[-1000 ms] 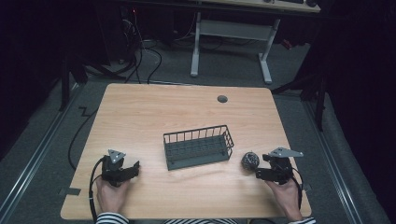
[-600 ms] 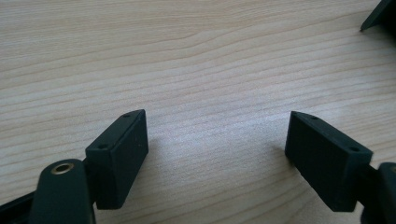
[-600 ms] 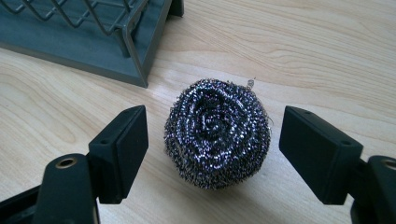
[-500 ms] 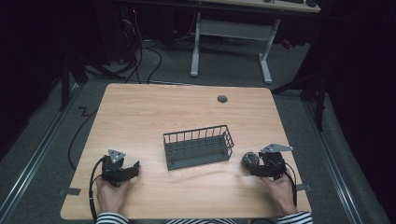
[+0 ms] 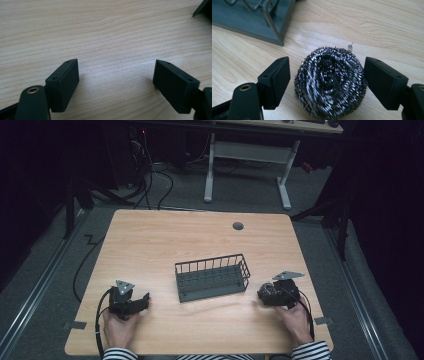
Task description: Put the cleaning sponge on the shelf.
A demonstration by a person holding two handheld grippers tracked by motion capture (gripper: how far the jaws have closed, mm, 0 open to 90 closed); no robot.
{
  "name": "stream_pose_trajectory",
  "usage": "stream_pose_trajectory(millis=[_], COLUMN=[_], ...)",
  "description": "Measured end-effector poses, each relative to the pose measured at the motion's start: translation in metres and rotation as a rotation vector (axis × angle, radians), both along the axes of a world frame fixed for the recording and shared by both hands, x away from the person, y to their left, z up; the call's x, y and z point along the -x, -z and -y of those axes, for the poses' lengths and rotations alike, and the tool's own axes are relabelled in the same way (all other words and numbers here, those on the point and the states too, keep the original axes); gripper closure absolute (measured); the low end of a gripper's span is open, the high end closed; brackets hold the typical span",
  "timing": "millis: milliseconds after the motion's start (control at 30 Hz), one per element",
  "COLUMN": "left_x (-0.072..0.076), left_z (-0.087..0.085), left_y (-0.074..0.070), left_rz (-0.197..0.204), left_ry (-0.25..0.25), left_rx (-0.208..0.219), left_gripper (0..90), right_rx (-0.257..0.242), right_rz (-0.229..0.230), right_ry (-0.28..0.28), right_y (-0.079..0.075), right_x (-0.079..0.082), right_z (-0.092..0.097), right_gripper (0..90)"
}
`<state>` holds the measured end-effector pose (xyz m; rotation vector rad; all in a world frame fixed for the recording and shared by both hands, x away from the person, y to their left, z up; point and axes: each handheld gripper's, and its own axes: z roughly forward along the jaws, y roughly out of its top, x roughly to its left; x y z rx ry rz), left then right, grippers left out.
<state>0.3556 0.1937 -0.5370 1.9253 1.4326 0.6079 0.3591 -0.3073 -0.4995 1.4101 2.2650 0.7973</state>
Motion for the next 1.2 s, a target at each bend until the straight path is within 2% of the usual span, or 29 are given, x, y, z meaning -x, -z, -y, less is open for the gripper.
stream_pose_trajectory(millis=[100, 433, 633, 1200], left_x=[0.0, 0.0, 0.0, 0.0], left_z=[0.0, 0.0, 0.0, 0.0], left_y=[0.0, 0.0, 0.0, 0.0], left_rz=[0.0, 0.0, 0.0, 0.001], left_ry=[0.0, 0.0, 0.001, 0.006], left_rx=[0.0, 0.001, 0.001, 0.002], left_gripper=[21.3, 21.3, 21.4, 21.4], right_rx=[0.013, 0.028, 0.046, 0.015], right_rz=[-0.022, -0.039, -0.029, 0.008], right_ry=[0.002, -0.003, 0.002, -0.018], right_y=[0.002, 0.005, 0.002, -0.018], right_x=[-0.002, -0.001, 0.001, 0.008], right_z=[0.0, -0.001, -0.001, 0.001], right_gripper=[23.6, 29.5, 31.8, 32.8])
